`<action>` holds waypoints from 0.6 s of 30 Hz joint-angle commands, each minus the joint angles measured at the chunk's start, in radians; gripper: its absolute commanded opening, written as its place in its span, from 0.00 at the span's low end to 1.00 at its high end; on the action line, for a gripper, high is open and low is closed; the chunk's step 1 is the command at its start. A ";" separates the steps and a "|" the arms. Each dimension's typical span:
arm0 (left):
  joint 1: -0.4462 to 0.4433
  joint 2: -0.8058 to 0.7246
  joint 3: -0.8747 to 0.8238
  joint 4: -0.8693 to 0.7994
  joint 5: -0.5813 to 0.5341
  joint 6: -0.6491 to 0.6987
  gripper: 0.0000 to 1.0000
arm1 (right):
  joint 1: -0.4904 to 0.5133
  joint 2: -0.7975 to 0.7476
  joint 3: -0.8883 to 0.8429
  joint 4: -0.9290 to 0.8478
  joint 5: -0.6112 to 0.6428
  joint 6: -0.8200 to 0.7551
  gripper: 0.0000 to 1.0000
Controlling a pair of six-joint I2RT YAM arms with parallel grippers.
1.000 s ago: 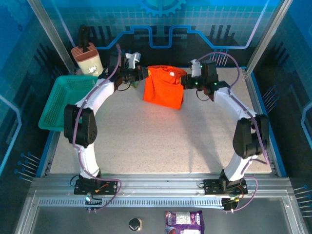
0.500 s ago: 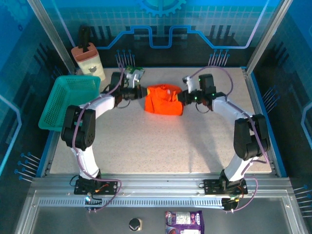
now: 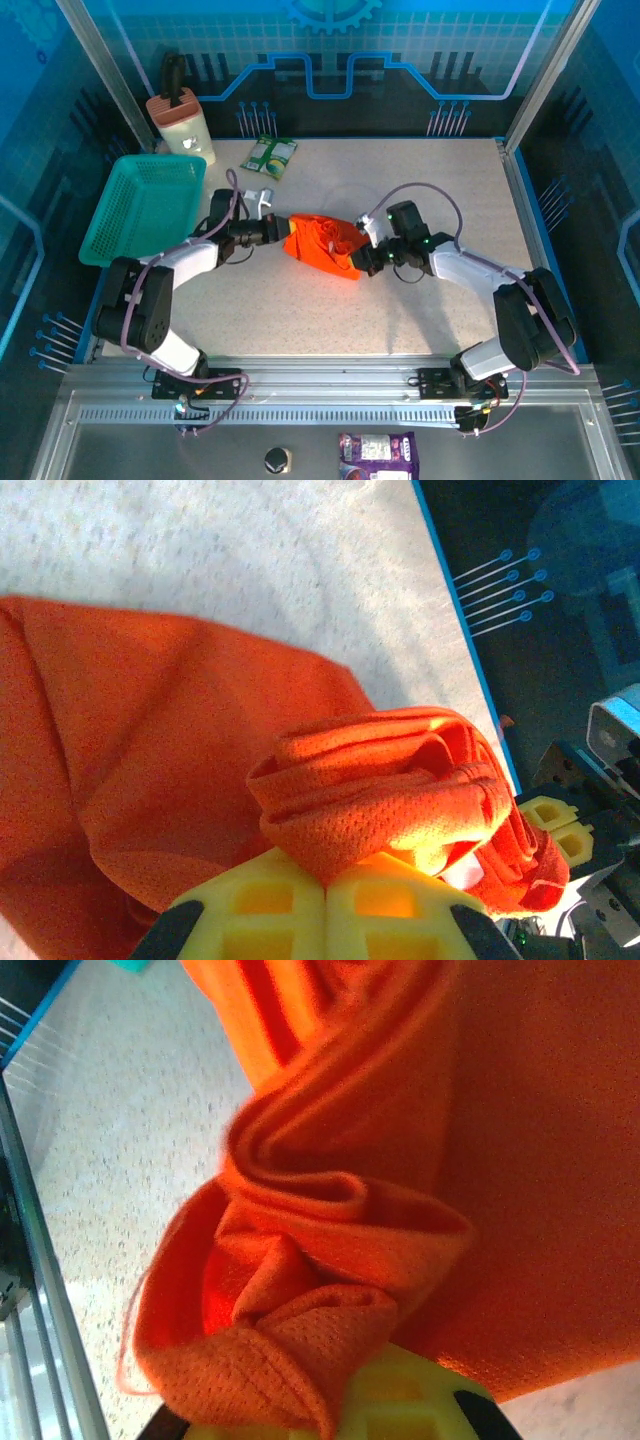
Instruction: Fold the inside-out t-shirt
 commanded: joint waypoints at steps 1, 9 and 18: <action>0.008 -0.058 -0.045 0.000 -0.036 0.010 0.00 | 0.027 -0.042 -0.031 0.012 -0.006 0.061 0.00; 0.007 -0.053 -0.071 0.060 -0.063 -0.006 0.00 | 0.058 -0.045 -0.026 0.015 0.028 0.078 0.00; 0.006 0.037 0.127 -0.077 -0.034 0.074 0.00 | 0.014 0.015 0.062 0.004 0.088 0.208 0.00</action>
